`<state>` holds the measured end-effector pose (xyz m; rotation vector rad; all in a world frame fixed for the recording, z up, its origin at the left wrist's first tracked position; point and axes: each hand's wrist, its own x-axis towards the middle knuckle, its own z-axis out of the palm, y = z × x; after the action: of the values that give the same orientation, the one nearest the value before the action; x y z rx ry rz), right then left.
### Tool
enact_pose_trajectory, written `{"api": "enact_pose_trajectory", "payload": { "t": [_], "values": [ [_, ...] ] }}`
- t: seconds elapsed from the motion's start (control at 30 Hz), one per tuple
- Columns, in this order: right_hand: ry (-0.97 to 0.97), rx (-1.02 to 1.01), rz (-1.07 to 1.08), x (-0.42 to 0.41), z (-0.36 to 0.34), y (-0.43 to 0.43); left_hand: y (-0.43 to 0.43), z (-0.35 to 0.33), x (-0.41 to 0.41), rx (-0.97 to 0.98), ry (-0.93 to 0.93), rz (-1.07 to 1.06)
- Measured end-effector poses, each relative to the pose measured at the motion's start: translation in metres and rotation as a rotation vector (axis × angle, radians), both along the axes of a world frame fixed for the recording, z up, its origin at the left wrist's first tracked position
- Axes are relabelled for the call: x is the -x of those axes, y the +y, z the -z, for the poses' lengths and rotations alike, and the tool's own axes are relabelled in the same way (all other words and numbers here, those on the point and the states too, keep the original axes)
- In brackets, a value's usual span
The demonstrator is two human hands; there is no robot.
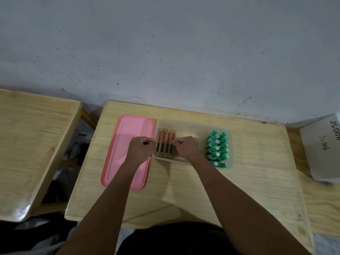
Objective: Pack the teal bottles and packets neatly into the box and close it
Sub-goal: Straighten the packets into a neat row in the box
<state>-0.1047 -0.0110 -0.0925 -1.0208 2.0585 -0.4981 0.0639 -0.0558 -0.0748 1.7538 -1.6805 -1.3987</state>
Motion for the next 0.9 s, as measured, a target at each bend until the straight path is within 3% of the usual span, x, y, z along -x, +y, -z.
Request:
{"api": "enact_pose_trajectory", "payload": {
  "t": [0.17, 0.23, 0.4, 0.5, 0.67, 0.9],
  "values": [
    [0.389, -0.009, 0.035, 0.021, -0.011, 0.003, -0.001, 0.002, -0.001, 0.009, -0.005, 0.008],
    [0.532, -0.106, -0.056, 0.025, -0.012, 0.004, -0.001, 0.003, -0.001, 0.008, -0.004, 0.008],
    [0.659, -0.256, -0.212, 0.019, -0.007, 0.009, -0.001, 0.003, -0.002, 0.01, -0.007, 0.016],
    [0.597, -0.191, -0.198, 0.02, 0.001, 0.01, -0.001, 0.002, -0.003, 0.008, -0.003, 0.018],
    [0.159, -0.014, 0.101, 0.026, 0.011, 0.005, 0.0, 0.001, -0.002, 0.023, -0.015, 0.043],
    [-0.128, 0.115, 0.22, 0.028, 0.012, 0.001, 0.0, 0.002, -0.003, 0.016, 0.008, 0.021]
  ]
}}
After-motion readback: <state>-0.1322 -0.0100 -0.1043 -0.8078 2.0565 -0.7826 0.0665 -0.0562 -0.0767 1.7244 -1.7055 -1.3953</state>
